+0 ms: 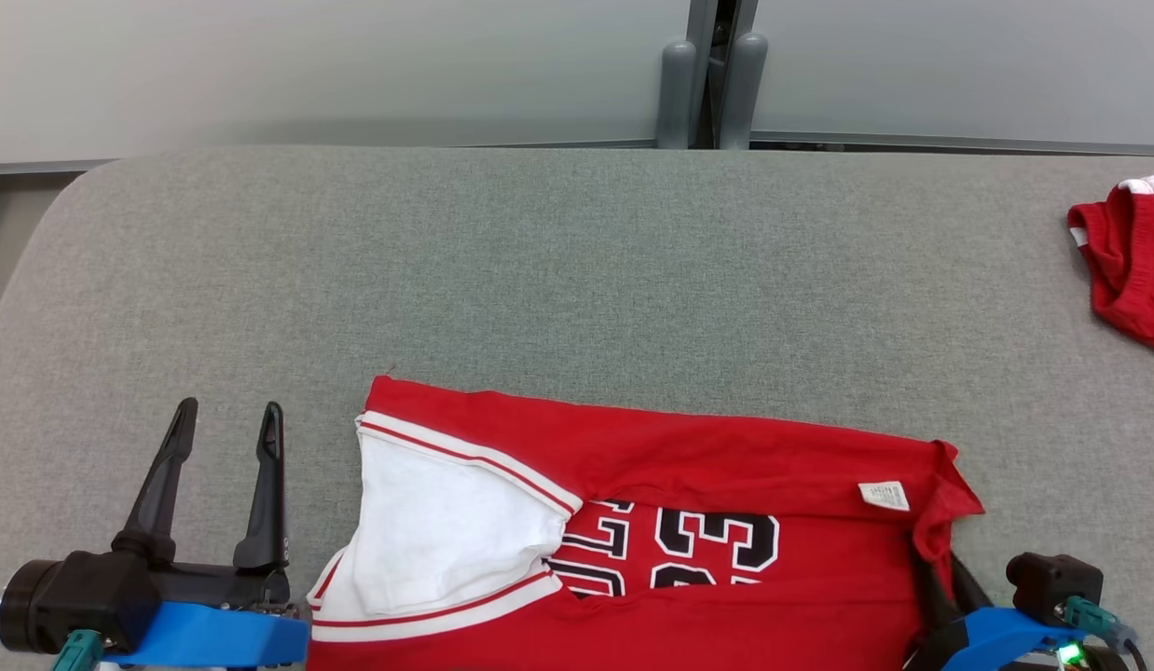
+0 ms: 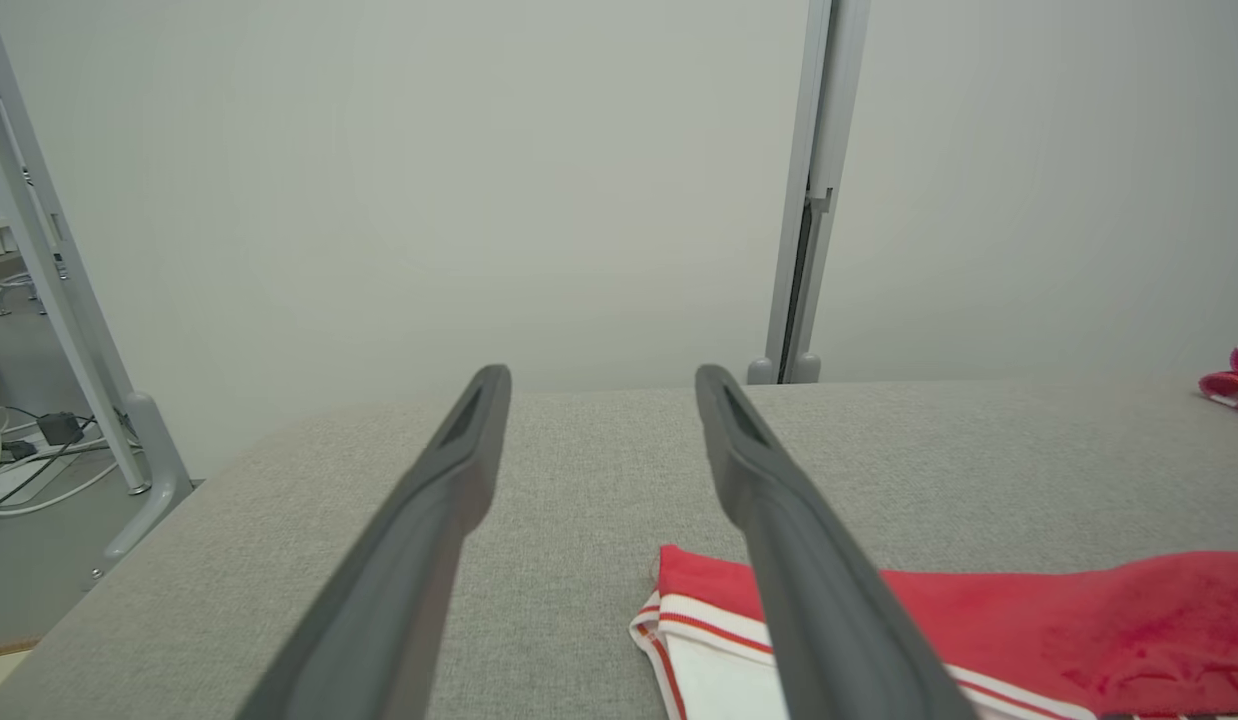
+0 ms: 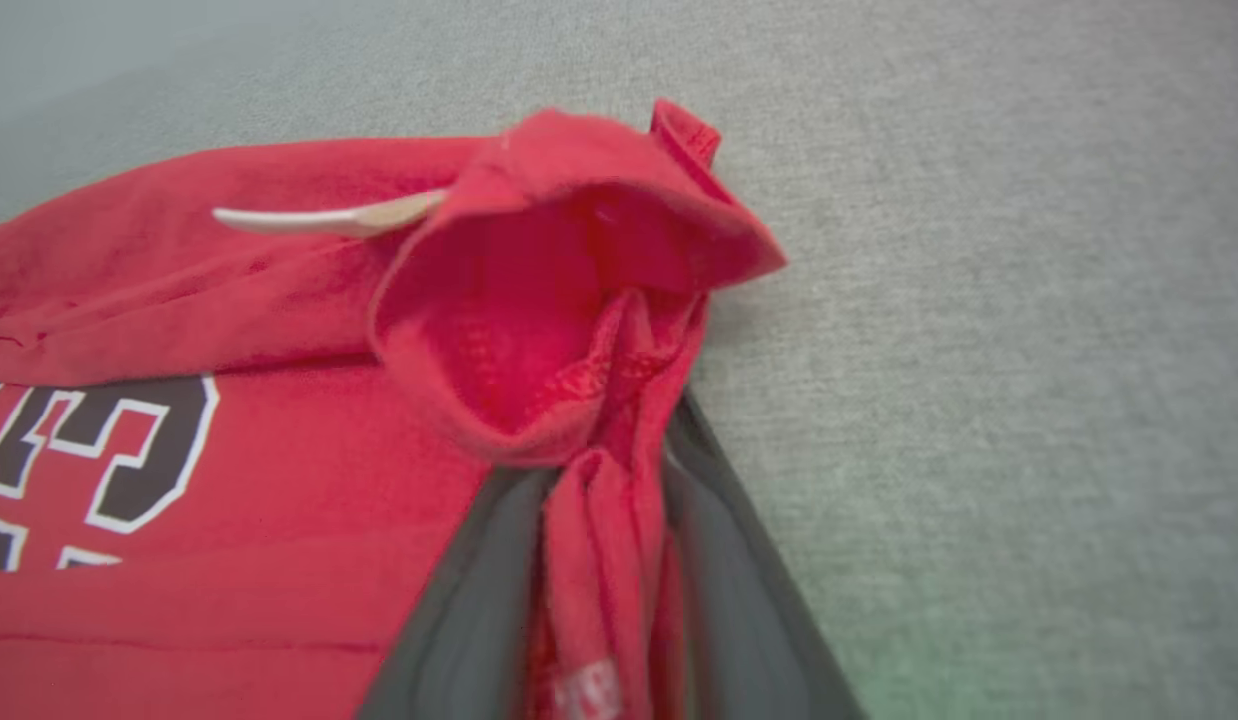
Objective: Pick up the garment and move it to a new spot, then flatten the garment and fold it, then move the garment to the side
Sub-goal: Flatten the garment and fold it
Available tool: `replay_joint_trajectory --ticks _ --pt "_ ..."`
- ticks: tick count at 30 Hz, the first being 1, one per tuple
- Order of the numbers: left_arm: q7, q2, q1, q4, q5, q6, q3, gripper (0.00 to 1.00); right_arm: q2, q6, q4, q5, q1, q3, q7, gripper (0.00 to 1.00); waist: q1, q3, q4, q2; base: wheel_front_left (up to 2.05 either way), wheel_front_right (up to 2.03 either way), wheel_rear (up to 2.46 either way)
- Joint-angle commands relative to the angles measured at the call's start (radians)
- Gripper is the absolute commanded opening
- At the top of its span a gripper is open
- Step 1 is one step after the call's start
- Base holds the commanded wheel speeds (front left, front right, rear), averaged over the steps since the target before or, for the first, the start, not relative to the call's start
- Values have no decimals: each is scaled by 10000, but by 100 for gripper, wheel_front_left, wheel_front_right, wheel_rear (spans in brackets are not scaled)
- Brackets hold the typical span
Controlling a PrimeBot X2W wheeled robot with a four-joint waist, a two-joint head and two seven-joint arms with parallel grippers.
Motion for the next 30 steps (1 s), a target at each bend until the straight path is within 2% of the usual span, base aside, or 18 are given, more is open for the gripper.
replay_joint_trajectory --ticks 1,7,14,18,22,30 --pt "-40 -32 129 25 59 -66 103 100 93 2 115 54 51 53 -39 0 0 5 -14 -1 0 0 0" --pt "-40 -382 182 57 495 -451 562 100 -372 -5 -69 121 -367 -635 -510 0 0 10 -131 -1 0 0 0" --pt "-40 -749 231 78 874 -772 876 100 -1240 -3 -351 1 -673 -1981 -467 0 0 -54 -222 -1 0 0 0" --pt "-40 -902 229 90 1035 -925 972 100 -1503 -2 -608 -77 -761 -2320 -424 0 0 -105 -273 -1 0 0 0" --pt "-40 -1018 254 121 1147 -1015 1098 100 -1510 -2 -950 -157 -739 -2262 -351 0 0 -174 -345 -1 0 0 0" --pt "-40 -1195 281 115 1283 -1176 1251 100 -903 -2 -2412 -470 -368 -1509 -170 0 0 -200 -446 -1 0 0 0"
